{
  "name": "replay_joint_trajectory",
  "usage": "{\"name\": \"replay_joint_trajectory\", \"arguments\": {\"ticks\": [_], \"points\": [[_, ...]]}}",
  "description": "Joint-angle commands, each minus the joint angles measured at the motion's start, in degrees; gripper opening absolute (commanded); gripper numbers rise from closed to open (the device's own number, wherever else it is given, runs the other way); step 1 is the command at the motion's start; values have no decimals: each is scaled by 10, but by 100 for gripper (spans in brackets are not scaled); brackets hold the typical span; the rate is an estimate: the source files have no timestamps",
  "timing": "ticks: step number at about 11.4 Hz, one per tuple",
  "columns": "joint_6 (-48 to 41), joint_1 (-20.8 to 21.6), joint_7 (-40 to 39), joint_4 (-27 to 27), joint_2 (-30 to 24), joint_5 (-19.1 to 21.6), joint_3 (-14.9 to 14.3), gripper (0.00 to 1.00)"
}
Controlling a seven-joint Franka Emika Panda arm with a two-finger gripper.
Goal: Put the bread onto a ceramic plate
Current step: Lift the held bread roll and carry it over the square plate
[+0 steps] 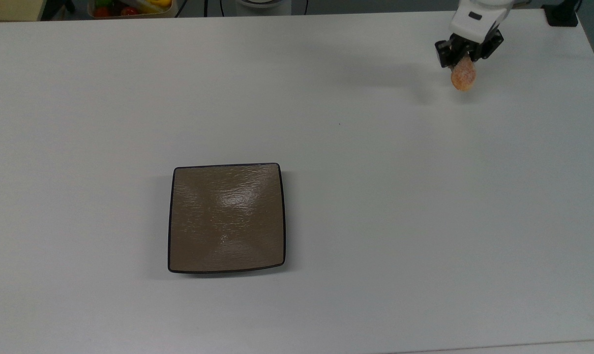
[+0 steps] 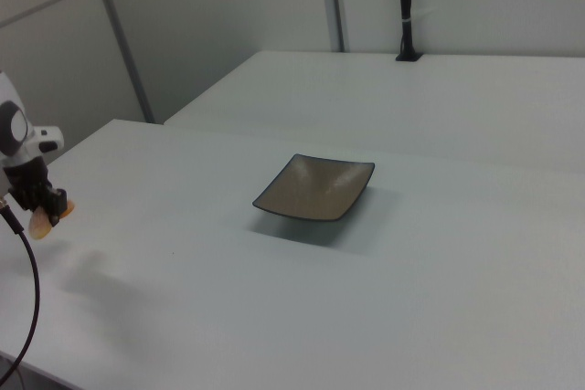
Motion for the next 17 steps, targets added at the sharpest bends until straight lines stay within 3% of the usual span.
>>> {"name": "replay_joint_trajectory", "arguments": {"ticks": [1,3,6,9,10,14,17], "points": [[-94,-44,0,-8,-95,1,8,22],[-148,-88,-33,-4,-143,19,8,22],[-233,-178,-150,-1,-206,58,4,22],[-265,-260,-251,11,-212,66,-2,22],[-264,-277,-286,11,-212,66,-16,22],[-256,-279,-400,40,-182,66,-103,22],[-243,-280,-460,114,-95,63,-134,22]]}}
